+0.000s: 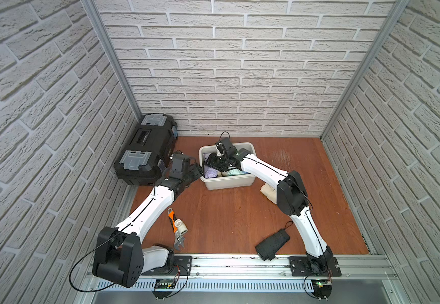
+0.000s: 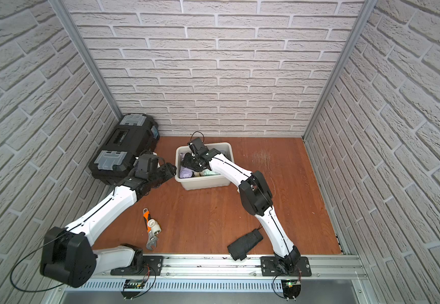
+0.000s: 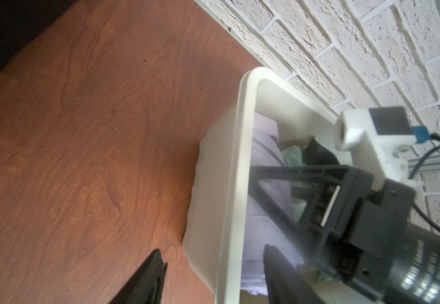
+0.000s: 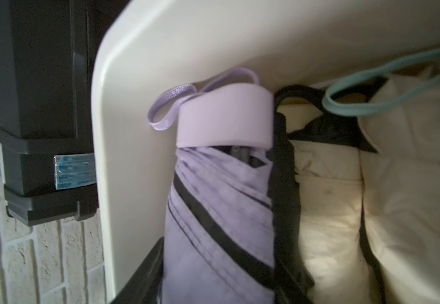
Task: Put the umbrella into the storage box
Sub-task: Place the umbrella in the storage box.
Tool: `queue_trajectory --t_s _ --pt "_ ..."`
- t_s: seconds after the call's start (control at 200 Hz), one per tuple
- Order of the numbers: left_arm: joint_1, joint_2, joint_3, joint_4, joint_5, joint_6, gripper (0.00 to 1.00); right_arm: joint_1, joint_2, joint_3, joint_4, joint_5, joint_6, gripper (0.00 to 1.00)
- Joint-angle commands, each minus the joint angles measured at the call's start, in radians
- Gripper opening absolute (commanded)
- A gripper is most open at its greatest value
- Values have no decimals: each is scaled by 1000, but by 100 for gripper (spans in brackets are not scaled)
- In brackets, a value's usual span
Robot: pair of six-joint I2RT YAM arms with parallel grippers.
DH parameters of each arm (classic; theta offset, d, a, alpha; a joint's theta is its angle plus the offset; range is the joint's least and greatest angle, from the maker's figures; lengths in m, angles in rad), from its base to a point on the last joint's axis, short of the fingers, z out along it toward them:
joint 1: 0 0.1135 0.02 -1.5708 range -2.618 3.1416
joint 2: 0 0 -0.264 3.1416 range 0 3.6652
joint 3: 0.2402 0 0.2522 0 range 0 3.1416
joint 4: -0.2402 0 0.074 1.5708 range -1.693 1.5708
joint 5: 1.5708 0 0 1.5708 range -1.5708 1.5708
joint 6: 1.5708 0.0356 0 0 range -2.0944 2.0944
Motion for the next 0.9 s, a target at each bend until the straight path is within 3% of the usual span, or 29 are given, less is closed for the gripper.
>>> queue_trajectory --t_s 0.0,0.115,0.27,0.625,0.895 --pt "7 6 -7 34 15 21 64 6 3 39 26 21 -14 76" --pt "9 3 4 23 14 29 67 8 -52 3 13 79 -63 90" --pt "11 -8 19 5 13 45 70 5 -189 -108 20 152 -169 96" --pt "13 -32 12 13 13 56 71 -13 -661 -548 -37 320 -604 97" --pt "11 -31 14 40 29 59 66 -104 -938 -804 -249 367 -1075 99"
